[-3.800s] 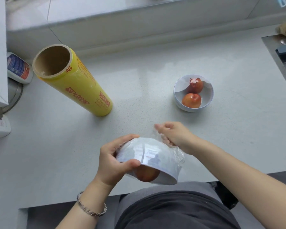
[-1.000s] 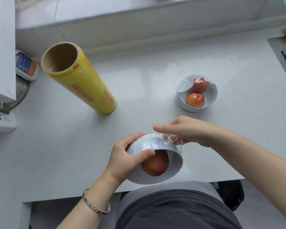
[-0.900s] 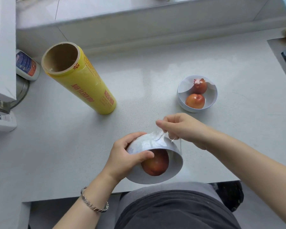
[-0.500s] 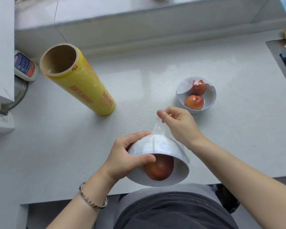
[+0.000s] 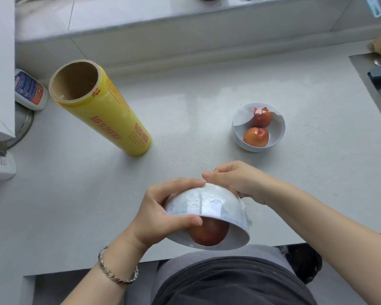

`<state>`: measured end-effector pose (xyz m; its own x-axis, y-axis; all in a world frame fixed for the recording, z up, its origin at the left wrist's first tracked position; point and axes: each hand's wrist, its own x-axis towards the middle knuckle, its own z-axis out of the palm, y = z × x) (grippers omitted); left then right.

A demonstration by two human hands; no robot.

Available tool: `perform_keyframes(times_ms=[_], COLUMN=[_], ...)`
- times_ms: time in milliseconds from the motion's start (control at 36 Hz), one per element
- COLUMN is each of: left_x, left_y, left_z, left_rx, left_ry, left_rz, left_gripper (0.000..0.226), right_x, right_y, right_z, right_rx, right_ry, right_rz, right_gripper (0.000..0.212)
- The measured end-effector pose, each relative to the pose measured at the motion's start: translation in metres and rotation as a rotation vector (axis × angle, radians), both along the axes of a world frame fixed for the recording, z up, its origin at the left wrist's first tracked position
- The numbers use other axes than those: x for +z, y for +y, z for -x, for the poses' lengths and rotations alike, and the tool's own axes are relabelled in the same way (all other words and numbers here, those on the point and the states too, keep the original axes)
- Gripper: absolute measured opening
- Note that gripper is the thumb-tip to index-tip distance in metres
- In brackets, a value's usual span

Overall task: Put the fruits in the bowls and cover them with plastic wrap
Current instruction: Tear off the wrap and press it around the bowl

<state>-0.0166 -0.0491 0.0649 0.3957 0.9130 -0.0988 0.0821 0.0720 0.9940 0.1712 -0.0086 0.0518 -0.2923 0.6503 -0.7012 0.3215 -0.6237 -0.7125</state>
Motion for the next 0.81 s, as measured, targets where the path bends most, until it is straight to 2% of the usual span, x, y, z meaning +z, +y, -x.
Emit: perform_keyframes(times_ms=[83, 139, 194, 278, 306, 361, 472, 556, 667, 806], left_x=[0.0, 0.0, 0.0, 0.0, -0.002, -0.004, -0.005, -0.005, -0.007, -0.007], left_y=[-0.001, -0.001, 0.0, 0.002, 0.002, 0.004, 0.005, 0.005, 0.003, 0.004], left_z=[0.002, 0.003, 0.005, 0.007, 0.007, 0.008, 0.007, 0.005, 0.008, 0.012], left_rx=[0.039, 0.08, 0.107, 0.124, 0.127, 0.128, 0.101, 0.093, 0.112, 0.141], left_ry=[-0.036, -0.066, -0.074, -0.044, -0.022, 0.014, 0.041, 0.051, 0.064, 0.087], left_rz=[0.037, 0.048, 0.047, 0.035, 0.031, 0.035, 0.024, 0.012, 0.005, -0.012], left_gripper=[0.054, 0.056, 0.057, 0.058, 0.058, 0.059, 0.059, 0.058, 0.058, 0.055], right_x=[-0.006, -0.009, -0.006, 0.016, 0.024, 0.036, 0.036, 0.033, 0.029, 0.021], right_y=[-0.001, -0.001, -0.005, -0.014, -0.018, -0.028, -0.041, -0.039, -0.036, -0.039], right_z=[-0.005, -0.011, -0.019, -0.03, -0.031, -0.03, -0.016, -0.008, -0.003, 0.003], right_rx=[-0.023, -0.041, -0.155, -0.364, -0.322, -0.116, 0.262, 0.299, 0.255, 0.152], right_ry=[-0.099, -0.211, -0.241, -0.064, 0.001, 0.084, -0.002, -0.046, -0.016, 0.05], right_rz=[-0.074, -0.162, -0.297, -0.55, -0.616, -0.693, -0.707, -0.635, -0.514, -0.438], right_gripper=[0.048, 0.04, 0.031, 0.018, 0.017, 0.029, 0.064, 0.077, 0.077, 0.055])
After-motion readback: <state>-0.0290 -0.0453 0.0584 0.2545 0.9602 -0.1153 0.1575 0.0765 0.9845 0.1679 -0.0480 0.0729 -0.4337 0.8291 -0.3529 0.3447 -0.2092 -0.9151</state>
